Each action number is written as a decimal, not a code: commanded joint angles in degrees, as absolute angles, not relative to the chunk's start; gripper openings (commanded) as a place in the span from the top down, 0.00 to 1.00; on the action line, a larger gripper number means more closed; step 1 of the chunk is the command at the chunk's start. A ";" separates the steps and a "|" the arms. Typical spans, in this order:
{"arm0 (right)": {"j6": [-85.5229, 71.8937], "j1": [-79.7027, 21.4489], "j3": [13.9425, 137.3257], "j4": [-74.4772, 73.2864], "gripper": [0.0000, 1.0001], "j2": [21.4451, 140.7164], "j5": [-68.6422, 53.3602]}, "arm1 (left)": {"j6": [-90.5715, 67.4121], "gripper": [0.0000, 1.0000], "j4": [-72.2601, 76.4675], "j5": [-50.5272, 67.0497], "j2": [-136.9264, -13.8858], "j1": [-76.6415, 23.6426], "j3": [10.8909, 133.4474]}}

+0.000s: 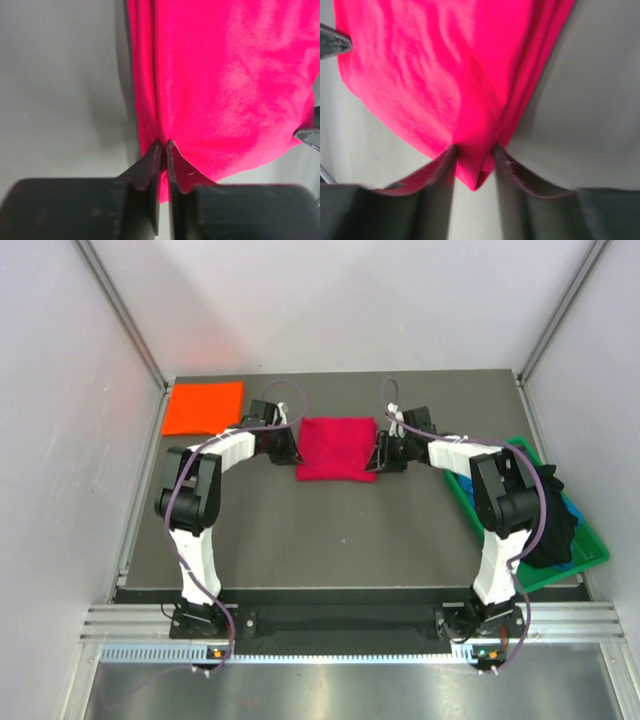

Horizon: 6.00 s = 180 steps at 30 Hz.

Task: Fold and stack the t-shirts
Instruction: Fold the tshirt, then neatly place the folded tshirt to the corner

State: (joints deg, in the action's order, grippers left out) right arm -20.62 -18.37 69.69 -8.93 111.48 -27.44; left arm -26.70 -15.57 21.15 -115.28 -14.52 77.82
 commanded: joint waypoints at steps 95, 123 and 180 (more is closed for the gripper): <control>-27.07 -8.26 97.04 -13.18 0.58 117.26 -32.95 | -34.44 0.74 -14.43 36.81 -104.42 -13.80 81.05; -19.16 -19.42 77.52 -11.34 0.97 119.99 -44.03 | -36.56 1.00 -9.93 19.60 -107.41 -18.81 65.03; -28.56 -13.18 61.70 -4.48 0.15 90.97 -32.08 | -25.74 0.52 -7.04 28.21 -122.51 -11.51 82.27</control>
State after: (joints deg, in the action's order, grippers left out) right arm -27.16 -12.43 62.15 -8.03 94.28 -31.53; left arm -26.33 -10.00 28.97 -120.38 -11.42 80.75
